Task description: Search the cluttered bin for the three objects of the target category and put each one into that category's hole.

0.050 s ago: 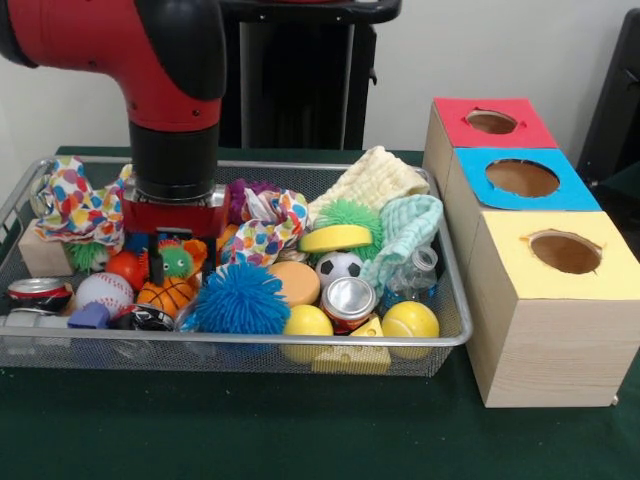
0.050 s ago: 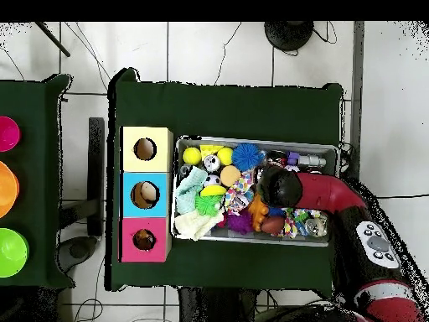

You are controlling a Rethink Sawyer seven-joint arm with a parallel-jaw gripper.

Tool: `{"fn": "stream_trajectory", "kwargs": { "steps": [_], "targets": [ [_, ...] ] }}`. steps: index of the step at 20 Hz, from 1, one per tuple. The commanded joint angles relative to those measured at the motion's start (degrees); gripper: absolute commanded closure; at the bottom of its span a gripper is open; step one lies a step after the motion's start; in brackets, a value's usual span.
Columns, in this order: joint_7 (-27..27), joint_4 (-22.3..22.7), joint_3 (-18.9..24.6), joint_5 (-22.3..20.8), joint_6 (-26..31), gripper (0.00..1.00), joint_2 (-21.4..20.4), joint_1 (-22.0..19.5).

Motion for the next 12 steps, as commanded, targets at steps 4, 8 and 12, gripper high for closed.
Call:
{"fn": "stream_trajectory", "kwargs": {
  "steps": [4, 8, 12],
  "targets": [
    [13.7, 11.6, -3.3, 1.0, -5.5, 0.00, -0.8, 8.9],
    [17.2, 14.4, -6.3, 3.7, -5.5, 0.00, -3.5, 13.8],
    [21.1, 17.4, -10.0, 7.2, -5.6, 0.00, -6.5, 19.2]
  ]
}}
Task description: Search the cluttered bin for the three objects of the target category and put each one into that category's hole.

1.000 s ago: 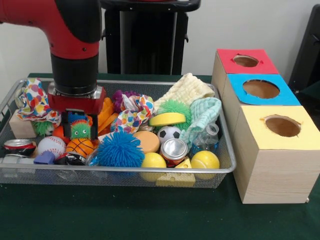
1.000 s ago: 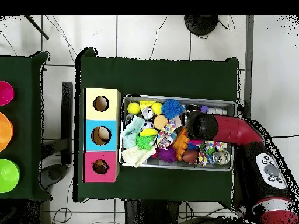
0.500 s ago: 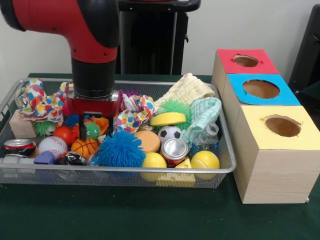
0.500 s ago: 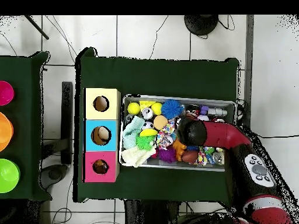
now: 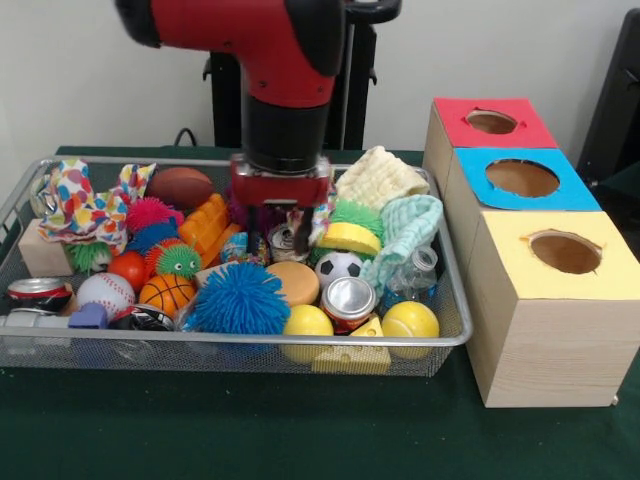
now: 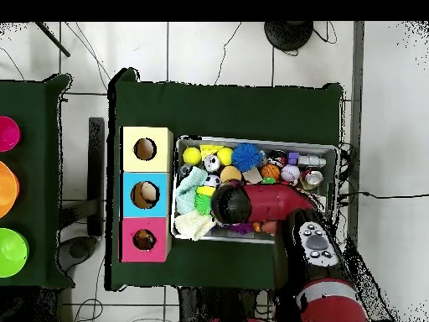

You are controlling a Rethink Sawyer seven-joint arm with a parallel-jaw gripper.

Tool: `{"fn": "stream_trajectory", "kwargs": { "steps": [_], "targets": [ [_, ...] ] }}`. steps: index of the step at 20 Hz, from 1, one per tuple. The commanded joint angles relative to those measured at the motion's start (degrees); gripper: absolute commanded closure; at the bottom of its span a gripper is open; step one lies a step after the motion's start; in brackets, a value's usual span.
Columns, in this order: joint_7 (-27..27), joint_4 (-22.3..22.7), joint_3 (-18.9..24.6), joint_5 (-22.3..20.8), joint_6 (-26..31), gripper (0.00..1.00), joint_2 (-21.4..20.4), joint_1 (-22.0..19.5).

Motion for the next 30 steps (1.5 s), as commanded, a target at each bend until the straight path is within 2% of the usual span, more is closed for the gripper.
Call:
{"fn": "stream_trajectory", "kwargs": {
  "steps": [1, 3, 6, 11, 17, 23, 26, 30],
  "targets": [
    [21.2, 10.1, -4.9, 6.1, -2.6, 0.00, -3.8, 7.4],
    [21.8, 11.0, -6.1, 7.7, -2.7, 0.00, -4.5, 9.0],
    [20.2, 10.8, -6.0, 8.9, -2.7, 0.00, -4.4, 9.1],
    [15.5, 9.0, -4.8, 8.4, -2.4, 0.00, -3.4, 5.6],
    [8.4, 3.2, -1.8, 5.6, -2.5, 0.00, 1.6, -2.4],
    [0.7, -2.6, 1.2, 3.0, 2.6, 0.00, 2.7, -8.3],
    [-3.8, -5.6, 4.1, 1.8, 4.8, 0.00, 5.2, -12.7],
    [-7.3, -9.1, 6.9, -0.1, 7.7, 0.00, 7.0, -15.8]
  ]
}}
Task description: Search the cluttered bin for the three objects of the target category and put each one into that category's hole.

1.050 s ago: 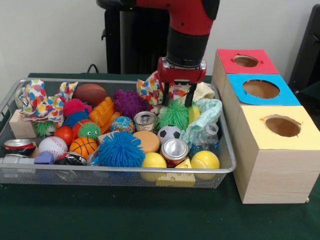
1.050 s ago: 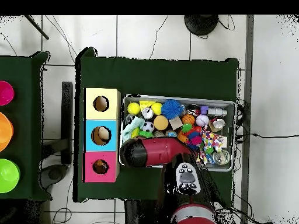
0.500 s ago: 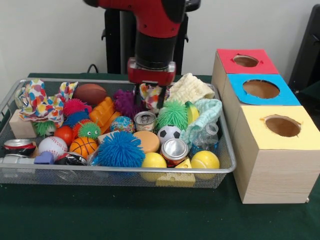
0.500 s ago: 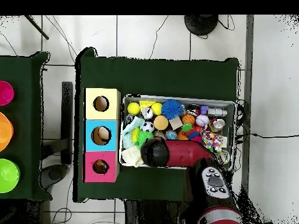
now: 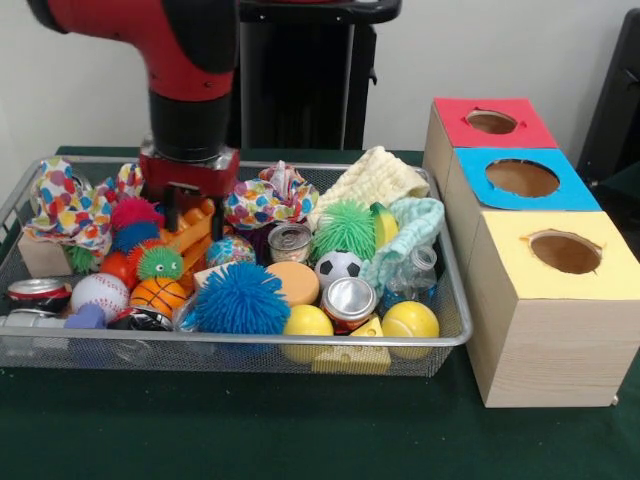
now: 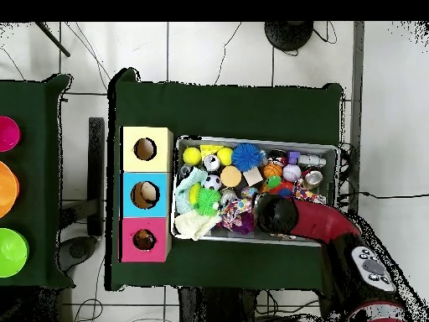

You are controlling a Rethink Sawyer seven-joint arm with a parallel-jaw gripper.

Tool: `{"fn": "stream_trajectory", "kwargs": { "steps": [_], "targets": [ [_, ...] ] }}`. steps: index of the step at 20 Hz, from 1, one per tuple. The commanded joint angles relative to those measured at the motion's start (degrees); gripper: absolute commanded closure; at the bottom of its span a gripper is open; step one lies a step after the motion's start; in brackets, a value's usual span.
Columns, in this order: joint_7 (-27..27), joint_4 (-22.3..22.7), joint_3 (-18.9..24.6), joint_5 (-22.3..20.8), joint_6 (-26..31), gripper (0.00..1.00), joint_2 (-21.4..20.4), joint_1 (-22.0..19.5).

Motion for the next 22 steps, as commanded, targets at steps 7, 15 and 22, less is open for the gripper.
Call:
{"fn": "stream_trajectory", "kwargs": {
  "steps": [7, 15, 22],
  "targets": [
    [-15.8, -15.0, 11.7, -7.9, 9.9, 0.00, 7.3, -6.9],
    [-20.4, -21.4, 16.0, -11.2, 15.3, 0.00, 9.0, -9.9],
    [-6.9, -10.1, 14.5, -12.9, 8.2, 0.00, 5.9, -7.2]
  ]
}}
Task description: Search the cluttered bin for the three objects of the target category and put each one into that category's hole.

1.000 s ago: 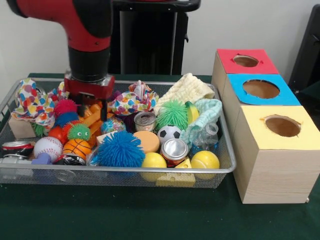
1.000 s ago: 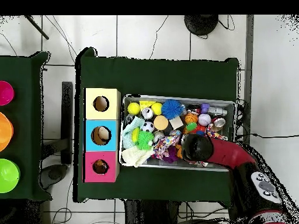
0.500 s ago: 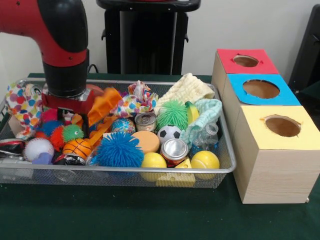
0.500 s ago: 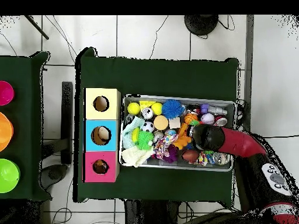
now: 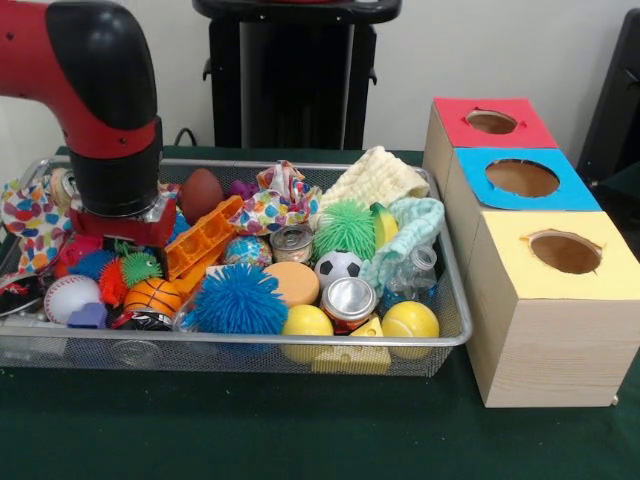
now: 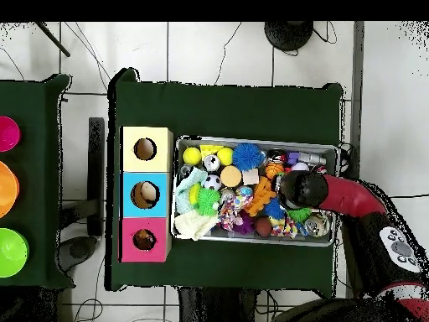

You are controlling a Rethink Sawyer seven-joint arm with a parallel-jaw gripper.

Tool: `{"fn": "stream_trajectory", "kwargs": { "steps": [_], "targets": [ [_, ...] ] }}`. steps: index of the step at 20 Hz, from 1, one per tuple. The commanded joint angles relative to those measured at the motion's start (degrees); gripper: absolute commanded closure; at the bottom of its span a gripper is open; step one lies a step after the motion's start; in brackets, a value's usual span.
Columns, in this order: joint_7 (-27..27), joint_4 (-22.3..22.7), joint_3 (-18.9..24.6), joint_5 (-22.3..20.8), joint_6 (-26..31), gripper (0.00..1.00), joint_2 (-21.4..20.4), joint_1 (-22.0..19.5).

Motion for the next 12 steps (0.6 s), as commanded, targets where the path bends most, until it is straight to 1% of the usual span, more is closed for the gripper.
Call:
{"fn": "stream_trajectory", "kwargs": {
  "steps": [1, 3, 6, 8, 12],
  "targets": [
    [-3.2, 6.4, 3.2, -4.8, -5.3, 0.00, -1.9, 2.7],
    [2.9, 10.6, 1.0, -4.6, -8.4, 0.00, -3.7, 5.1],
    [9.9, 15.1, -2.2, -3.8, -11.7, 0.00, -5.8, 8.9],
    [13.4, 17.1, -4.1, -2.7, -13.3, 0.00, -6.8, 11.4],
    [17.1, 20.5, -7.7, 0.5, -15.4, 0.00, -8.5, 15.8]
  ]
}}
